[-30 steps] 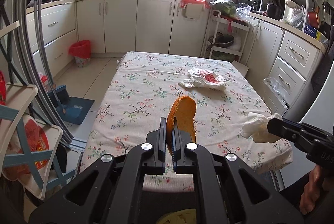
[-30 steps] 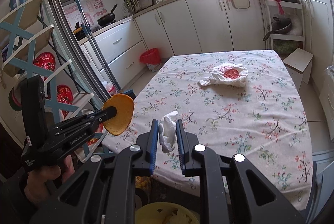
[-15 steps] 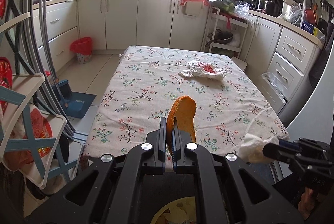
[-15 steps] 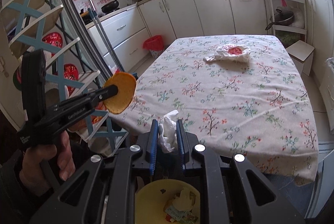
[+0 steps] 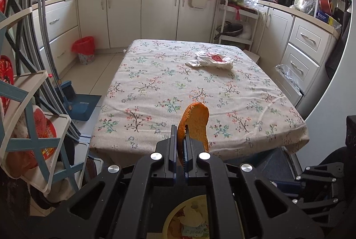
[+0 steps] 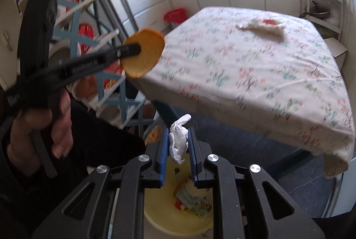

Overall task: Collect trash
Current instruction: 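Carry the tissue and bread crust off the table over the yellow basin, then open the right tool over the basin to drop the tissue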

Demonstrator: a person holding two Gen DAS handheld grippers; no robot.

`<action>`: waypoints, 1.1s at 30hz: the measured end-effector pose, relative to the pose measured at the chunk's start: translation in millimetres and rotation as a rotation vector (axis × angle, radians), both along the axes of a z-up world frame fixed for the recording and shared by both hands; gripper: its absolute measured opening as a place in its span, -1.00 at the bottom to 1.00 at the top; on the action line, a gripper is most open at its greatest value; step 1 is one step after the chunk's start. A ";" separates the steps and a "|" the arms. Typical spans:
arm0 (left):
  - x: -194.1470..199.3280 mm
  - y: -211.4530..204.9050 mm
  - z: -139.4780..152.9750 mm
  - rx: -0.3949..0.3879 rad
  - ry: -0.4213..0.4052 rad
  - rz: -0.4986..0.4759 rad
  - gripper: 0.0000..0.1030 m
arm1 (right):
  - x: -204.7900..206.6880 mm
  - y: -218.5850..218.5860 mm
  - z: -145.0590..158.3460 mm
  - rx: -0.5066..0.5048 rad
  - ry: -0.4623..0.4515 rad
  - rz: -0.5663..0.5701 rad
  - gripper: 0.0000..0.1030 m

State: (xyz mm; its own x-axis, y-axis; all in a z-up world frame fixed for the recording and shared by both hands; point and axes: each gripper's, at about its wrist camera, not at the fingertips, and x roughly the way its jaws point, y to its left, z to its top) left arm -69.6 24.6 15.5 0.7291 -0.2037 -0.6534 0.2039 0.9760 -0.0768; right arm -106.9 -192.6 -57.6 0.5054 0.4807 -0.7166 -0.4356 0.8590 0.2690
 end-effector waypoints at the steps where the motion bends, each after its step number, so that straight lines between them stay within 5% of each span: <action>1: -0.6 0.3 -0.4 0.001 0.002 -0.001 -0.92 | -2.3 2.6 -3.5 -0.011 0.010 0.011 -0.63; 8: -9.0 -3.0 -8.6 0.023 0.028 -0.041 -0.92 | -13.0 17.7 -21.2 -0.068 0.076 0.072 -0.61; 10: -12.8 -4.7 -12.9 0.035 0.040 -0.059 -0.92 | -14.1 19.5 -26.8 -0.077 0.111 0.084 -0.36; 14: -19.0 -8.1 -23.1 0.062 0.073 -0.097 -0.92 | -15.7 18.9 -31.8 -0.089 0.134 0.078 -0.25; 26: -34.5 -32.5 -51.7 0.151 0.180 -0.258 -0.92 | -6.2 -22.6 -18.6 0.023 0.105 -0.118 -0.06; 33: -48.6 -60.8 -82.0 0.237 0.313 -0.422 -0.92 | -2.6 -50.3 -14.8 0.124 0.120 -0.238 0.01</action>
State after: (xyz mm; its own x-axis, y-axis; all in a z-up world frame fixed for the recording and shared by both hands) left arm -118.2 -36.2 -66.5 0.3810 -0.2566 -0.8882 0.5823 0.8128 0.0150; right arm -109.4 -242.9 -72.3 0.5295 0.4467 -0.7212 -0.1844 0.8904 0.4161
